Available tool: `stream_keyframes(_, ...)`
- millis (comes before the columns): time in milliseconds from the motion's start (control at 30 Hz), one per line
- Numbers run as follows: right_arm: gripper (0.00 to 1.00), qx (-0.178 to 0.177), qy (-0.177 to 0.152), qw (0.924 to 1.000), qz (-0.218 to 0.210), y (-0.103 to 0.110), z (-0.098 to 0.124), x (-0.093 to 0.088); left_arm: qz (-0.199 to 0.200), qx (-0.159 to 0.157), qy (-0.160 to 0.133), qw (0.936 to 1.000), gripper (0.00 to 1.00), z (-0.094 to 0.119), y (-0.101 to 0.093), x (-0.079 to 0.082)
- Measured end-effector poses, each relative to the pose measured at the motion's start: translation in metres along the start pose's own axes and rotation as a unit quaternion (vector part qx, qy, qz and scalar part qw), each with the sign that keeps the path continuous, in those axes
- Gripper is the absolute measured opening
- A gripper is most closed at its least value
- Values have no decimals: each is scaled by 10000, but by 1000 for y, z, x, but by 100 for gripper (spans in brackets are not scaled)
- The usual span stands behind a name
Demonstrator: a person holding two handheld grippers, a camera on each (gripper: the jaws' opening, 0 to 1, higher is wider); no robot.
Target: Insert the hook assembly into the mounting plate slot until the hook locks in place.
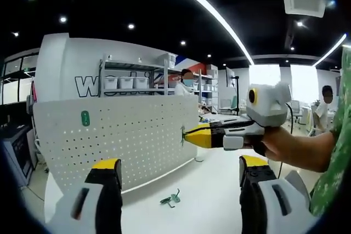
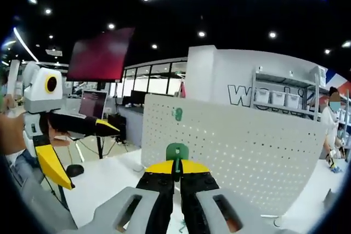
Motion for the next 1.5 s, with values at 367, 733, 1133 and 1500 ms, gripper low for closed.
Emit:
stream_keyframes(367,1,-54,-62,10000,4,11,-27,7,13,-100,-12,9999,90,8,6,-8)
stream_keyframes(733,1,-176,-175,9997,-18,16,-55,18,29,-246,-56,9997,89,12,8,-13)
stream_keyframes(1133,1,-360,-257,9990,48,18,-80,28,42,-327,-54,9994,89,15,9,-21)
stream_keyframes(1500,1,-491,-374,9981,-16,16,-109,42,-59,-139,-33,9999,89,19,17,-27)
Point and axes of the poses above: the point that each gripper's makers call its tool centre point, and the gripper's own axes: z roughly backward along the fingers, y roughly to its left, x roughly out of its top, the point moved 4 cm from there along z, roughly backward along the fingers, and after that the axes turned 15 degrees about -z, right-handed, at the moved point
